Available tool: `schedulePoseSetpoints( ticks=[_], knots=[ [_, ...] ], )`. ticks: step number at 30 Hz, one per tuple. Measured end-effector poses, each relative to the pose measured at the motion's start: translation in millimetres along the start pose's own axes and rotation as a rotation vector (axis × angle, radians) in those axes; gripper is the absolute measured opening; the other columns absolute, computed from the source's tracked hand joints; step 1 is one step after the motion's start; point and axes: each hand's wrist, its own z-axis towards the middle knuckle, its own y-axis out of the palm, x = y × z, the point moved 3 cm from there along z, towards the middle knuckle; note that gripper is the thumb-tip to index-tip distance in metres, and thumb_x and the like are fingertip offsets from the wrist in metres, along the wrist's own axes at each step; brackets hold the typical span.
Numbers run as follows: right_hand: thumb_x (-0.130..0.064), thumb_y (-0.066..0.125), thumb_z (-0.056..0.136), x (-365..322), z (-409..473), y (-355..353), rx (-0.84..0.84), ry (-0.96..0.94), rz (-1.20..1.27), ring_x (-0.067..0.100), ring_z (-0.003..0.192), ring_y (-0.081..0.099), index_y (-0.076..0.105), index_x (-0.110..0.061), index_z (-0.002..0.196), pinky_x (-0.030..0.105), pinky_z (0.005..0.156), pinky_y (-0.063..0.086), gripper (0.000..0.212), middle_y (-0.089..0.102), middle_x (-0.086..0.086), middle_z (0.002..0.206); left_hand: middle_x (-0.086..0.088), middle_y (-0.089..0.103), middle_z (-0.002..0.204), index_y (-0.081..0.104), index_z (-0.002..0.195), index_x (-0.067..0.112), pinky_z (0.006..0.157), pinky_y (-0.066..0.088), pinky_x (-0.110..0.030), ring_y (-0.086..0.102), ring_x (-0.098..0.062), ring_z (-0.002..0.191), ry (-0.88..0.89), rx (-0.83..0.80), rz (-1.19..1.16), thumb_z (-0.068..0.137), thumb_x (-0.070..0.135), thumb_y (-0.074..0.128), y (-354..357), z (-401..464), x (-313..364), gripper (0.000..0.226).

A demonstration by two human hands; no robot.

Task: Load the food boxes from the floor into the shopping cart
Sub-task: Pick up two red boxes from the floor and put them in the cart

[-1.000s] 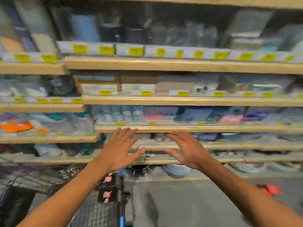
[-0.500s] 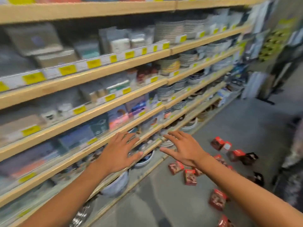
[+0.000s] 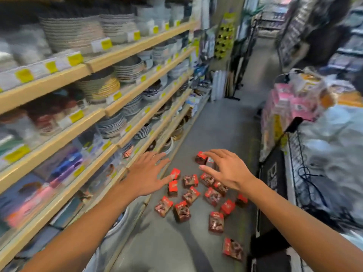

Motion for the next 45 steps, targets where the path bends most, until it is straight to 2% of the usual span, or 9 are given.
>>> schedulePoseSetpoints(
  ticks=[6, 19, 24, 26, 28, 31, 33, 37, 45],
  knots=[
    [-0.083, 0.021, 0.088, 39, 19, 24, -0.016, 0.219, -0.012, 0.02, 0.138, 0.046, 0.053, -0.029, 0.145, 0.039, 0.115, 0.036, 0.085, 0.054, -0.003, 0.147, 0.0, 0.026, 0.165, 0.033, 0.156, 0.026, 0.125, 0.009, -0.042, 0.019, -0.025, 0.152, 0.18, -0.065, -0.018, 0.079, 0.082, 0.008, 28, 91, -19, 0.098],
    [-0.079, 0.033, 0.092, 142, -27, 85, -0.201, 0.655, 0.09, 0.018, 0.147, 0.032, 0.037, -0.029, 0.154, 0.038, 0.119, 0.027, 0.079, 0.042, -0.006, 0.156, -0.005, 0.05, 0.15, 0.053, 0.145, 0.016, 0.118, 0.03, -0.05, 0.043, -0.031, 0.141, 0.458, -0.29, -0.12, 0.084, 0.069, 0.032, 147, 229, 30, 0.084],
    [-0.077, 0.034, 0.092, 207, -22, 126, -0.29, 0.689, 0.148, 0.019, 0.146, 0.033, 0.037, -0.028, 0.155, 0.037, 0.118, 0.027, 0.08, 0.044, -0.004, 0.155, -0.001, 0.032, 0.162, 0.037, 0.154, 0.021, 0.125, 0.01, -0.047, 0.023, -0.025, 0.152, 0.446, -0.382, -0.115, 0.081, 0.075, 0.017, 205, 277, 61, 0.093],
    [-0.077, 0.034, 0.091, 243, -15, 154, -0.323, 0.693, 0.163, 0.019, 0.146, 0.033, 0.037, -0.027, 0.155, 0.037, 0.118, 0.028, 0.081, 0.044, -0.004, 0.155, -0.003, 0.038, 0.158, 0.041, 0.153, 0.019, 0.124, 0.006, -0.042, 0.027, -0.026, 0.149, 0.441, -0.382, -0.132, 0.081, 0.073, 0.02, 231, 297, 74, 0.092],
    [-0.081, 0.029, 0.088, 277, -12, 191, -0.368, 0.717, 0.165, 0.02, 0.146, 0.034, 0.037, -0.026, 0.154, 0.038, 0.117, 0.031, 0.087, 0.045, -0.003, 0.155, -0.006, 0.047, 0.15, 0.048, 0.148, 0.016, 0.121, 0.014, -0.039, 0.039, -0.029, 0.142, 0.447, -0.379, -0.139, 0.082, 0.068, 0.028, 266, 316, 85, 0.086],
    [-0.093, 0.008, 0.076, 321, -19, 265, -0.427, 0.767, 0.185, 0.021, 0.143, 0.038, 0.039, -0.025, 0.153, 0.039, 0.114, 0.036, 0.108, 0.048, -0.002, 0.152, -0.009, 0.056, 0.143, 0.058, 0.139, 0.012, 0.115, 0.036, -0.048, 0.051, -0.033, 0.133, 0.445, -0.433, -0.141, 0.084, 0.06, 0.041, 341, 340, 96, 0.075],
    [-0.09, 0.016, 0.08, 346, -25, 319, -0.478, 0.817, 0.204, 0.022, 0.143, 0.038, 0.037, -0.025, 0.154, 0.039, 0.113, 0.037, 0.101, 0.048, -0.001, 0.152, -0.01, 0.061, 0.136, 0.062, 0.133, 0.011, 0.111, 0.042, -0.049, 0.055, -0.034, 0.128, 0.451, -0.48, -0.169, 0.086, 0.056, 0.048, 400, 350, 102, 0.066],
    [-0.076, 0.04, 0.091, 381, -25, 437, -0.568, 0.883, 0.238, 0.025, 0.141, 0.04, 0.033, -0.026, 0.155, 0.04, 0.111, 0.037, 0.082, 0.047, 0.001, 0.152, -0.002, 0.068, 0.117, 0.063, 0.12, 0.018, 0.095, 0.051, -0.033, 0.065, -0.024, 0.107, 0.504, -0.411, -0.216, 0.082, 0.055, 0.049, 511, 360, 109, 0.055],
    [-0.079, 0.052, 0.085, 425, 21, 681, -0.576, 1.141, 0.437, 0.035, 0.135, 0.047, 0.024, -0.019, 0.156, 0.044, 0.106, 0.042, 0.097, 0.048, 0.012, 0.149, 0.002, 0.068, 0.116, 0.072, 0.112, 0.022, 0.097, 0.035, -0.03, 0.067, -0.022, 0.104, 0.61, -0.461, -0.1, 0.077, 0.053, 0.046, 715, 371, 64, 0.054]
  ],
)
